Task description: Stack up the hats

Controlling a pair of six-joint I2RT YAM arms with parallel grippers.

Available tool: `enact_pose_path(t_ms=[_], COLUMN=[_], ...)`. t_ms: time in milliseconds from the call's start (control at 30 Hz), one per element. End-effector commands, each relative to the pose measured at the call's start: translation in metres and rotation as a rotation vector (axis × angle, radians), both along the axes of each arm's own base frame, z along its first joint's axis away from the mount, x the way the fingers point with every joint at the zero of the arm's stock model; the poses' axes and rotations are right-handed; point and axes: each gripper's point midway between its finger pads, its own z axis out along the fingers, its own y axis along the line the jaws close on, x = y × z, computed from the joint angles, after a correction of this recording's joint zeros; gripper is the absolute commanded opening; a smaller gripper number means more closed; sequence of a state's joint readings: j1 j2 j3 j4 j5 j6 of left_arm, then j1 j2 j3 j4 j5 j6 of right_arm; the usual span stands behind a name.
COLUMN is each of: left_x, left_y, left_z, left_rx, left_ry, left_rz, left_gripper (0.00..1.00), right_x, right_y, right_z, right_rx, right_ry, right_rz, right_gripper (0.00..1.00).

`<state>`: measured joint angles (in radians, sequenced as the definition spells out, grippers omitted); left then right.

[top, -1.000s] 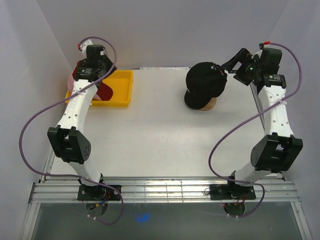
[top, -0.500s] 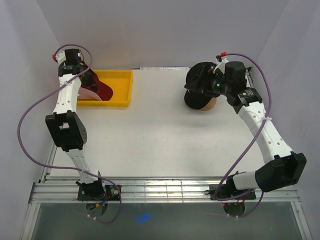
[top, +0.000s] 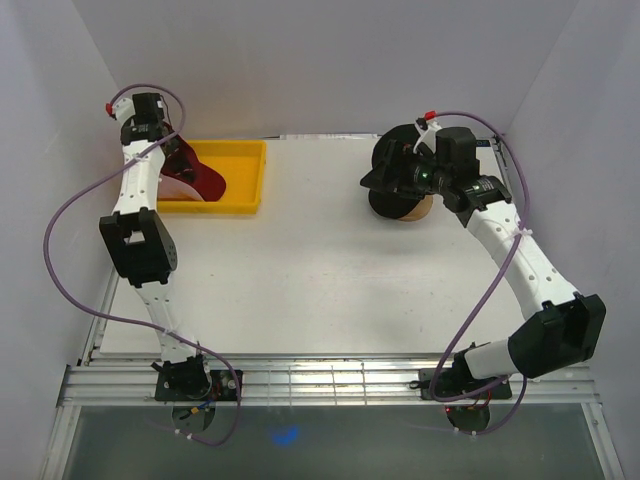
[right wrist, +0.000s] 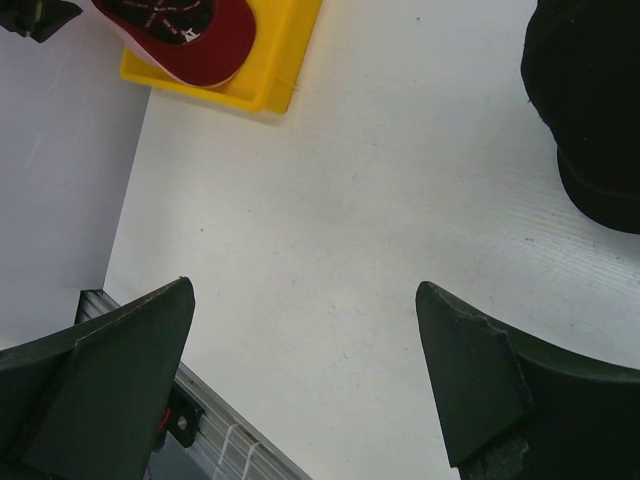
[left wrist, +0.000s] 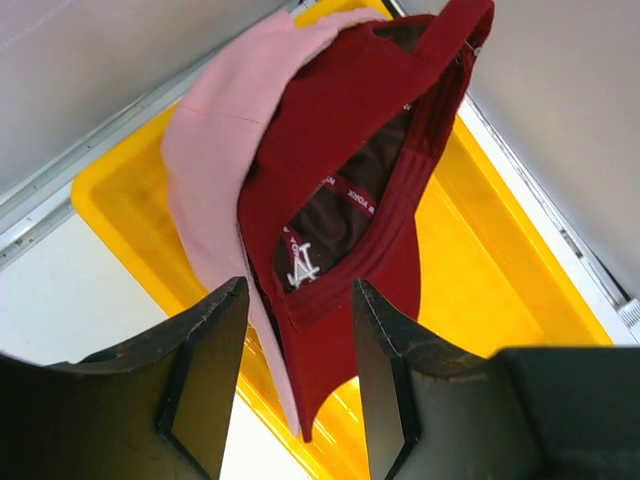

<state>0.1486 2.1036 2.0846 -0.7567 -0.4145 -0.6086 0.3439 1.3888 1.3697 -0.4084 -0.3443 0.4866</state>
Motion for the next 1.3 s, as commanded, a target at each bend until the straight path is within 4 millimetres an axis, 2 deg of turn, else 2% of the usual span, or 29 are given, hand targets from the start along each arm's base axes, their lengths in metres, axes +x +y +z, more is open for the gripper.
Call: enact_pose_path(t_ms=[0, 167, 400, 667, 800, 1267], left_x=[-0.009, -0.010, -0.004, -0.011, -0.005, -0.002], left_y=[0.013, 0.018, 0.021, 0.027, 0.024, 0.023], left_z=[0.033, 0.026, 0.032, 0.017, 0.012, -0.013], left_rx=[0.060, 0.077, 0.090, 0.108, 0.096, 0.074], left_ry=[-0.066, -0.037, -0.052, -0.008, -0.011, 0.033], left_rz=[0.036, 0.029, 0.022, 0.058, 0.044, 0.034], left_gripper=[0.56, 0.57, 0.57, 0.57, 0.56, 0.44], right_x=[0.006, 0.007, 0.006, 0.007, 0.006, 0.007], right_y=[0.010, 0.014, 0.018, 0.019, 0.019, 0.021], right_z=[0.023, 0.016, 0.005, 0.000, -0.004, -0.016], right_rx=[0.022, 0.027, 0.040, 0.040, 0.040, 0.041], right_ry=[-0.088, -0.079, -0.059, -0.055, -0.048, -0.027], right_rz=[0.037, 0.044, 0.056, 0.056, 0.058, 0.061], right_gripper=[0.96, 0.96, 0.96, 0.96, 0.96, 0.96])
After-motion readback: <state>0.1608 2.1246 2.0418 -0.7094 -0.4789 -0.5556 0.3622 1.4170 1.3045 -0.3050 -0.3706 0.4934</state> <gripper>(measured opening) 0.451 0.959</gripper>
